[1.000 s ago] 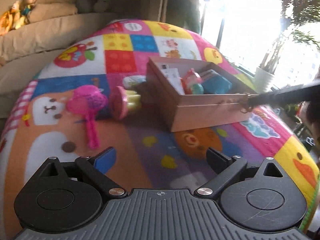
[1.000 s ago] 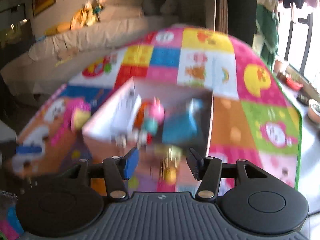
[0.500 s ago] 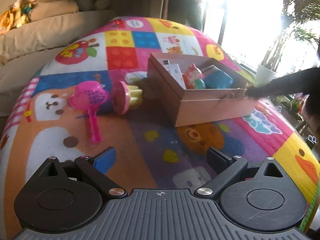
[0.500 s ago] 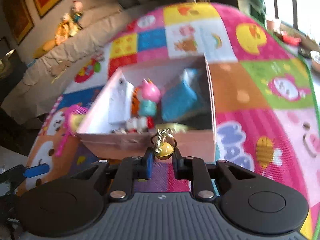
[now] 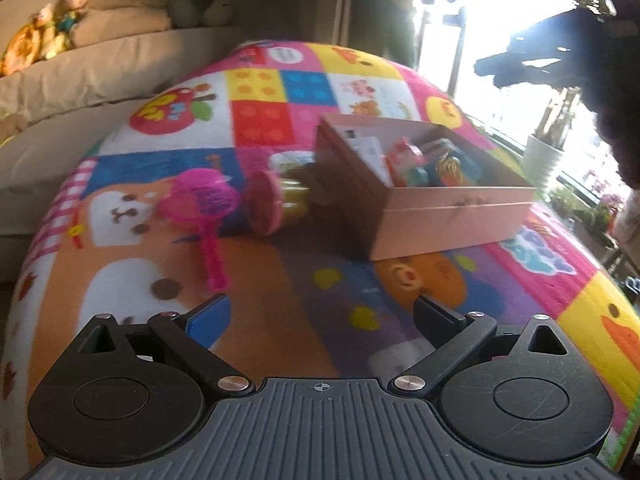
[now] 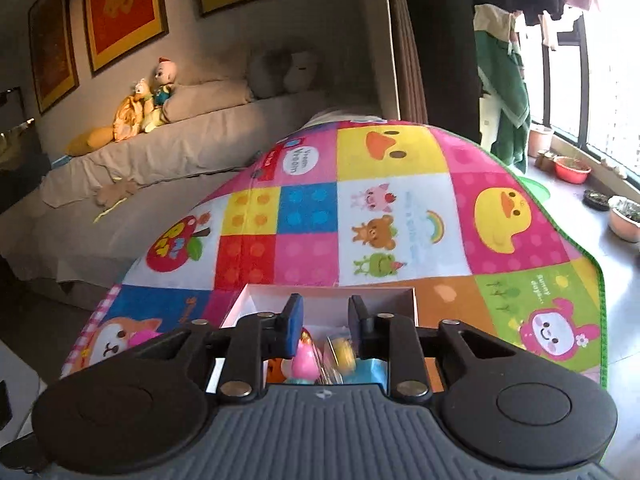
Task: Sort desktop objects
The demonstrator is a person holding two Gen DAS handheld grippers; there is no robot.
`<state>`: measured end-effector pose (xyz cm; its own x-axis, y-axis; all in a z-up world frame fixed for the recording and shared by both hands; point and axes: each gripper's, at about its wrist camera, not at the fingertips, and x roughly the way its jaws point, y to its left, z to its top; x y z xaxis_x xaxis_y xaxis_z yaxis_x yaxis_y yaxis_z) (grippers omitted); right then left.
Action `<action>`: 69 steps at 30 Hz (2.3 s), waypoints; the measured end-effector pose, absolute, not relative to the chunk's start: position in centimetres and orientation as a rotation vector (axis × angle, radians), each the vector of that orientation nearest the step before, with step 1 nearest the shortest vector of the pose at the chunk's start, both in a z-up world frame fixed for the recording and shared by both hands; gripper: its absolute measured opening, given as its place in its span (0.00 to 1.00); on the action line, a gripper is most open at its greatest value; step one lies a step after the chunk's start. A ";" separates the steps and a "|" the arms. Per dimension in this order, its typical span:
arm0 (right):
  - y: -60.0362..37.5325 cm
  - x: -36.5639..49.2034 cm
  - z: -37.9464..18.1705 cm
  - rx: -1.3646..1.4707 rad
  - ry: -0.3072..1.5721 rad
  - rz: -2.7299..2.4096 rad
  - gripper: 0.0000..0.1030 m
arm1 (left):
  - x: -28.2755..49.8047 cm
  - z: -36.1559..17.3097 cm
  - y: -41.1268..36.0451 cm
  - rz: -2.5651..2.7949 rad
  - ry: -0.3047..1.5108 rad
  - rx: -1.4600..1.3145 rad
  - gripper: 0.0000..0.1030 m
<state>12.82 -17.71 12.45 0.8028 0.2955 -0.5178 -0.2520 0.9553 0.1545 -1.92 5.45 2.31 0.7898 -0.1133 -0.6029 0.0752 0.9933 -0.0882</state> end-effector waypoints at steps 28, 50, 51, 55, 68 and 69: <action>5.0 13.7 3.2 -0.372 0.783 0.576 0.36 | -0.8 0.3 10.9 0.098 0.669 -0.128 1.00; -7.2 3.2 5.0 -0.238 0.712 0.663 0.13 | 0.1 2.0 8.7 -0.043 0.557 -0.082 1.00; -8.5 2.7 4.7 -0.219 0.701 0.626 0.20 | 1.1 2.0 8.6 -0.057 0.558 -0.081 1.00; -12.8 1.6 3.4 -0.099 0.695 0.505 0.50 | 5.3 1.4 8.8 -0.094 0.607 -0.132 1.00; -18.9 0.5 -1.4 0.122 0.684 0.415 0.64 | 6.5 1.8 6.5 -0.134 0.691 -0.033 0.64; -19.1 0.6 -1.4 0.138 0.677 0.417 0.68 | 5.9 2.4 6.0 -0.146 0.689 -0.008 0.64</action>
